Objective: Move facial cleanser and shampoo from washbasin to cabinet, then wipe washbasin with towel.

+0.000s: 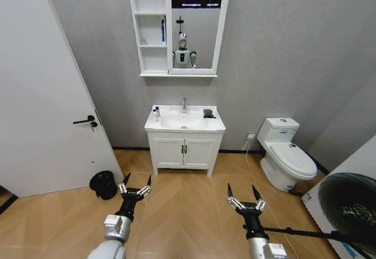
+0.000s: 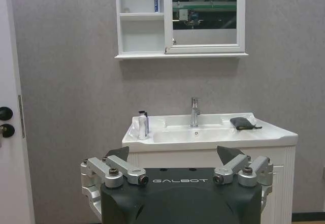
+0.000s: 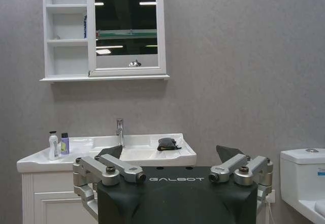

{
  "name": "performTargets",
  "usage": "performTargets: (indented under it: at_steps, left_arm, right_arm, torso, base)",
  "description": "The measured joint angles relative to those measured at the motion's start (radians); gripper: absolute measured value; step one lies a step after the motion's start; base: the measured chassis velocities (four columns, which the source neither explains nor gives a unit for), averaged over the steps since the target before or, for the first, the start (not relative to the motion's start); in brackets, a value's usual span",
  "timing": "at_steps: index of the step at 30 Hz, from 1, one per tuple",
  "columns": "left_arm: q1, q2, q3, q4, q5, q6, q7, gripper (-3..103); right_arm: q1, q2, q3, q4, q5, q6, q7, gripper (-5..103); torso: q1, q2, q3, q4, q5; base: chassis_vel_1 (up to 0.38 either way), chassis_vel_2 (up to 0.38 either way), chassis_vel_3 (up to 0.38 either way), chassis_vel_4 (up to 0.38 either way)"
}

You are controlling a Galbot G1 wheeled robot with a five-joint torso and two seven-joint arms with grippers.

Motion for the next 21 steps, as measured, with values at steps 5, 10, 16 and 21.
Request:
performTargets:
  at_steps: [5, 10, 16, 21]
  left_arm:
    - [0.003, 0.0, 0.005, 0.007, 0.004, -0.002, 0.005, 98]
    - [0.004, -0.006, 0.007, 0.008, 0.009, -0.002, 0.007, 98]
    - [0.009, -0.007, 0.005, 0.008, 0.012, -0.01, 0.007, 98]
    - [0.02, 0.002, -0.002, -0.001, 0.012, -0.016, 0.007, 98]
  right_arm:
    - [0.014, 0.005, -0.005, 0.002, -0.005, -0.014, 0.003, 100]
    - [0.012, 0.005, -0.002, 0.0, -0.003, -0.015, 0.0, 100]
    - [0.002, 0.002, 0.007, -0.008, 0.002, -0.003, -0.017, 100]
    - [-0.008, -0.002, 0.01, -0.009, 0.004, 0.008, -0.019, 100]
  torso:
    - [0.0, 0.0, 0.0, 0.0, 0.0]
    - [0.0, 0.0, 0.0, 0.0, 0.0]
    - [0.0, 0.0, 0.0, 0.0, 0.0]
    - [0.0, 0.0, 0.0, 0.0, 0.0001]
  base:
    - [0.0, 0.0, 0.0, 0.0]
    - [0.0, 0.0, 0.0, 0.0]
    - [0.0, 0.0, 0.0, 0.0]
    - [0.0, 0.0, 0.0, 0.0]
